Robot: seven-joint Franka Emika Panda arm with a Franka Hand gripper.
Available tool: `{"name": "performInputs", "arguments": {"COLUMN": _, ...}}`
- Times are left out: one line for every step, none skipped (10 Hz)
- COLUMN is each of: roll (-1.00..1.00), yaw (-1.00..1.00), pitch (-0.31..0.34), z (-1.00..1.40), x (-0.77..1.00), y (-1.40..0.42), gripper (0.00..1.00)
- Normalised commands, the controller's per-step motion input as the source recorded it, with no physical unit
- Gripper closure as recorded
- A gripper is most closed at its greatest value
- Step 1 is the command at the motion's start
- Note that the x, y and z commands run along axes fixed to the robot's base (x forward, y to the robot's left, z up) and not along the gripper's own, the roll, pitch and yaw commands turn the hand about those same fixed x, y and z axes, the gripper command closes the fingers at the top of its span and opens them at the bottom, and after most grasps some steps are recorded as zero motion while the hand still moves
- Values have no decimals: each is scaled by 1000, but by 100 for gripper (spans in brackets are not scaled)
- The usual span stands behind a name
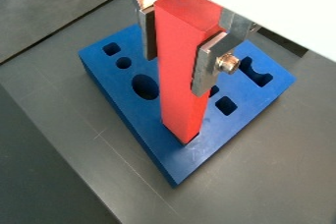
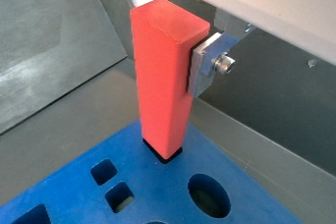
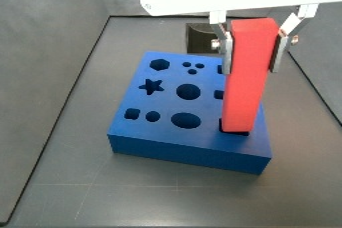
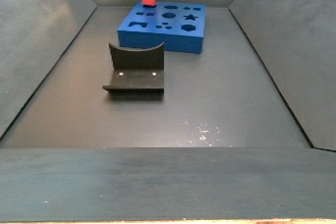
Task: Pick up the rectangle object. Move up. Place the rectangle object on the fixture. Regrasp the rectangle object. Move to above the board. Insert the rectangle object.
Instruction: Insert the rectangle object.
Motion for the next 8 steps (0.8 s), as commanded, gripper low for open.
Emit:
{"name": "performInputs", "arguments": {"roll": 0, "yaw": 0, "pitch": -20, "z": -191, "x": 91, "y": 0, "gripper": 100}}
{"name": "performInputs", "arguments": {"roll": 11, "yaw": 0, "pitch": 6, "z": 0, "x": 0, "y": 0, "gripper": 100}}
{"name": "performInputs", "arguments": {"roll": 0, "yaw": 0, "pitch": 0, "z": -66, "x": 0, "y": 0, "gripper": 100}}
{"name": "performInputs", "arguments": {"roll": 34, "yaw": 0, "pitch": 0, "z": -157, "x": 0, "y": 0, "gripper": 100}}
{"name": "performInputs", "arguments": {"roll": 29, "yaw": 0, "pitch": 0, "z": -240, "x": 0, "y": 0, "gripper": 100}}
{"name": "performInputs", "arguments": {"roll": 80, "yaw": 0, "pitch": 0, "z": -254, "x": -71, "y": 0, "gripper": 100}}
{"name": "performInputs", "arguments": {"roll": 23, "yaw": 0, "pitch": -46, "z": -323, "x": -74, "y": 0, "gripper": 100}}
{"name": "performInputs", "arguments": {"roll": 120, "yaw": 0, "pitch": -211, "z": -623, "x": -43, "y": -31, "gripper": 100}}
